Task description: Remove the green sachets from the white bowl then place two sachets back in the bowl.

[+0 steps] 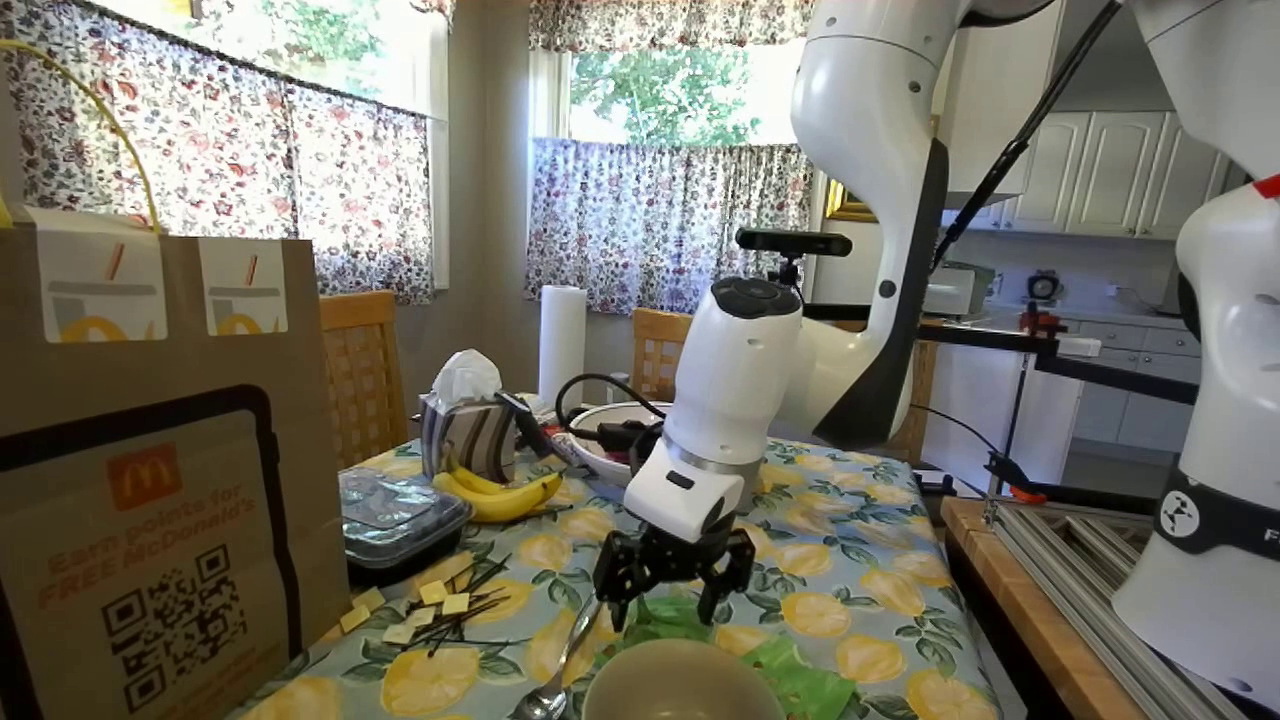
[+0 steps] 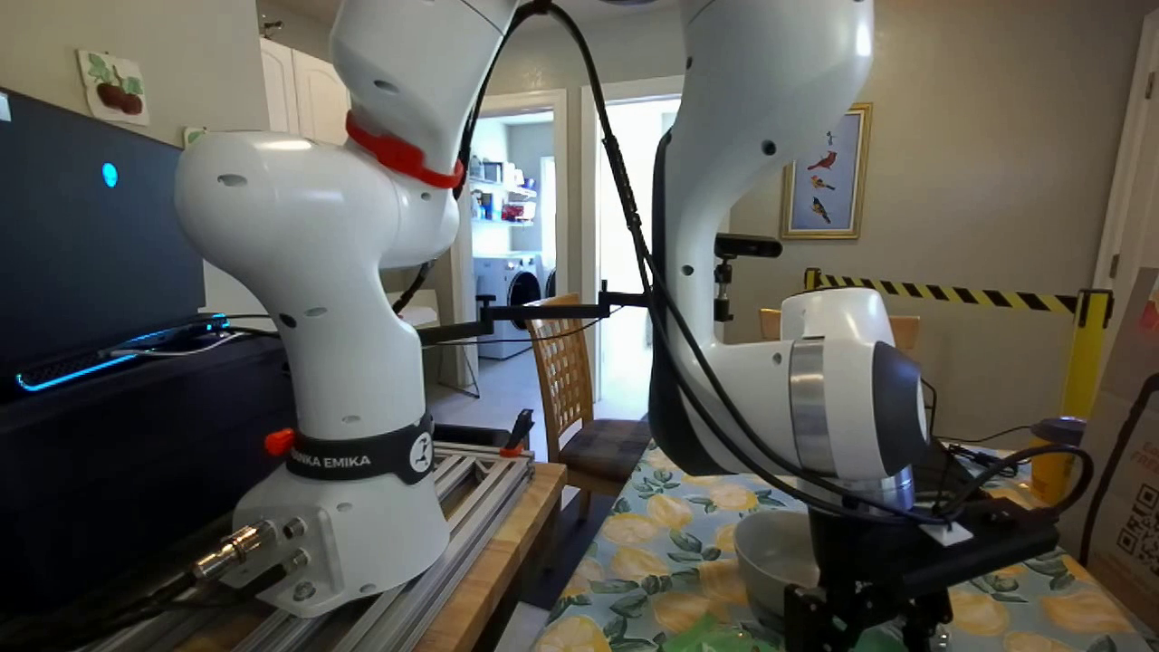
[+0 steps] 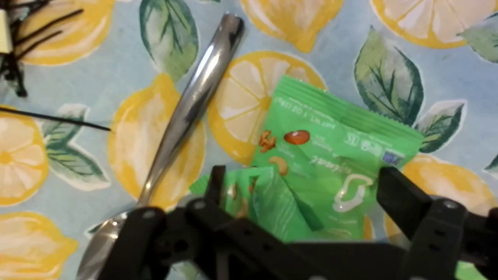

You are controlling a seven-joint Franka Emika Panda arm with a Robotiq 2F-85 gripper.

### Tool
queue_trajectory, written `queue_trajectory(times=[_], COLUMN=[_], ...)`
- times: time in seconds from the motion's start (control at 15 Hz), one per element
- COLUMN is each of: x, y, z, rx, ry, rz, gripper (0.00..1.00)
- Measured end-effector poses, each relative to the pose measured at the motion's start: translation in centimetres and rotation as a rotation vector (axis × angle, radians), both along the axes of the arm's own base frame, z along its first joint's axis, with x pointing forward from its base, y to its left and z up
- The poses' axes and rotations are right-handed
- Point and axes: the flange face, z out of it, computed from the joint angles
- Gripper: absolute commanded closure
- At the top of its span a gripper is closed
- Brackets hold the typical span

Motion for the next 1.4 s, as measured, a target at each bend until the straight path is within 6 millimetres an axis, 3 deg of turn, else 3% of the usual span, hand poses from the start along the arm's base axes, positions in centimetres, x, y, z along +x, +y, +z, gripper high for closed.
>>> queue_trajectory(times=[0.67,0.73,0.8,1.0,1.4], x=[-0.94,-0.97,-1.01,-1.03,-0.87], y=[0.43,0.44,0.44,0.32,0.13], z=[-0.21,-0.25,-0.28,-0.31,-0.04], rx=[-0.027,-0.028,-0.029,-0.031,-0.032], ry=[0.013,0.014,0.015,0.015,0.009], rz=[0.162,0.167,0.172,0.18,0.177], gripper=[0.0,0.1,0.28,0.51,0.9])
